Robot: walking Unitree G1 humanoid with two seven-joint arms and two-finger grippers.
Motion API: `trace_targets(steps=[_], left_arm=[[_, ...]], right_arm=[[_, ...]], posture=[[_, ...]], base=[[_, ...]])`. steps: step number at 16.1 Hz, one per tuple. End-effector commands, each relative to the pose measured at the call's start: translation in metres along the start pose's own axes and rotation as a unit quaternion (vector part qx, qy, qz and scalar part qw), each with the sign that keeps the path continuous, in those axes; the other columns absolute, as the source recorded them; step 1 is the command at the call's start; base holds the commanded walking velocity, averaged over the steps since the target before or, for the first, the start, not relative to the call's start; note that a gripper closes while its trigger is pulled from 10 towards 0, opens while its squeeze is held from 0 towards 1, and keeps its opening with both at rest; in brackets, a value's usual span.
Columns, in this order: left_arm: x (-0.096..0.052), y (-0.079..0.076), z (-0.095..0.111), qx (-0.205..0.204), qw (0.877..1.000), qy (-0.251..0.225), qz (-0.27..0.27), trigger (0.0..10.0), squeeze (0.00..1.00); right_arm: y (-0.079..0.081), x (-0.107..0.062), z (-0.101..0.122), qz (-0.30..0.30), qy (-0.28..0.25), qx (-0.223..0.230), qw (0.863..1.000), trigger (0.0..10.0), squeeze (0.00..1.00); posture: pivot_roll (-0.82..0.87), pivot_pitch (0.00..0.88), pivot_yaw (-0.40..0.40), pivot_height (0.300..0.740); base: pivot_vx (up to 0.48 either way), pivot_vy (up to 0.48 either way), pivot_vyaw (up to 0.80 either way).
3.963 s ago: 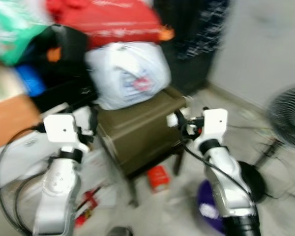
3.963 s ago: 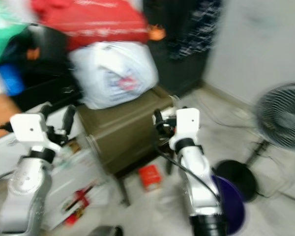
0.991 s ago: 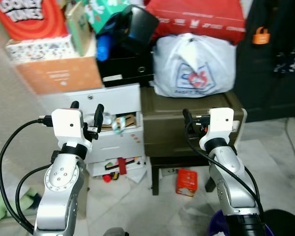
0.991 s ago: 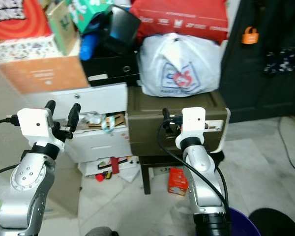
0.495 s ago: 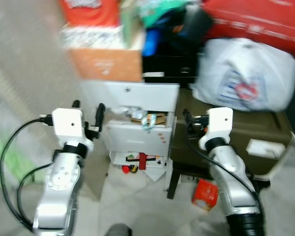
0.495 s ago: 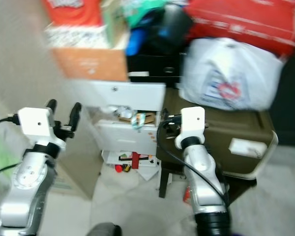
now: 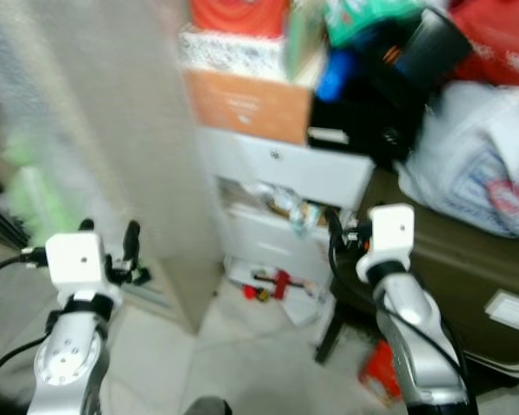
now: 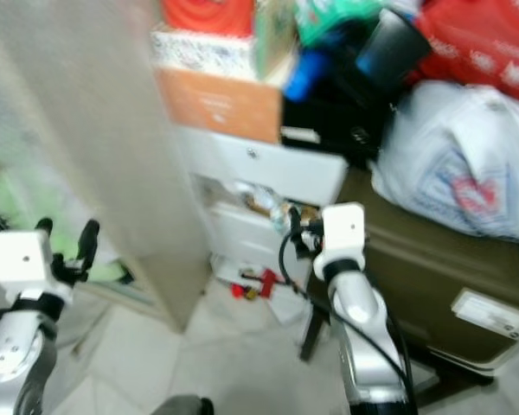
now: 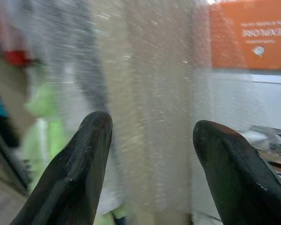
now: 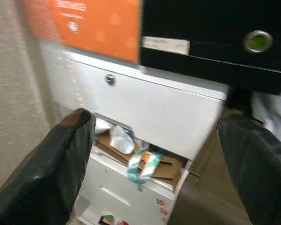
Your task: Clean up the room
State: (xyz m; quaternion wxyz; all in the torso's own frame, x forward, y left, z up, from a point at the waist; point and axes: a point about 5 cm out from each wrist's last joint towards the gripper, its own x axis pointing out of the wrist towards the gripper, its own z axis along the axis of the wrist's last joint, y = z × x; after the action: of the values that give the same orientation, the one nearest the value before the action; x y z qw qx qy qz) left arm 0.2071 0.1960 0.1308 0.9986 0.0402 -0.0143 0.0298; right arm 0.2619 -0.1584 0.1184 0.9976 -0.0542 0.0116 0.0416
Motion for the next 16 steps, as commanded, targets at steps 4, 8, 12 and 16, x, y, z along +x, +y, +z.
trace_targets(steps=[4,8,12,16], left_arm=[[-0.002,0.004,0.002,-0.004,1.000,-0.004,0.012,10.0,0.00],[0.016,-0.012,0.012,-0.037,0.998,-0.039,-0.042,10.0,0.00],[0.017,-0.024,0.008,-0.051,0.997,-0.031,-0.057,10.0,0.00],[0.017,-0.022,0.007,-0.035,0.998,-0.032,-0.044,10.0,0.00]], right_arm=[[-0.015,-0.007,0.003,-0.035,0.007,-0.002,0.999,10.0,0.00],[-0.026,-0.021,0.003,-0.052,0.016,-0.013,0.998,10.0,0.00],[-0.016,-0.017,0.002,-0.035,0.008,-0.013,0.999,10.0,0.00],[-0.009,-0.004,0.004,-0.009,0.006,-0.008,1.000,10.0,0.00]], posture=[[0.00,0.000,0.019,0.740],[-0.05,0.000,0.031,0.740],[-0.05,0.000,0.061,0.740],[-0.02,0.000,0.042,0.740]], base=[[0.000,0.000,0.80],[0.000,0.000,0.80],[0.000,0.000,0.80],[0.000,0.000,0.80]])
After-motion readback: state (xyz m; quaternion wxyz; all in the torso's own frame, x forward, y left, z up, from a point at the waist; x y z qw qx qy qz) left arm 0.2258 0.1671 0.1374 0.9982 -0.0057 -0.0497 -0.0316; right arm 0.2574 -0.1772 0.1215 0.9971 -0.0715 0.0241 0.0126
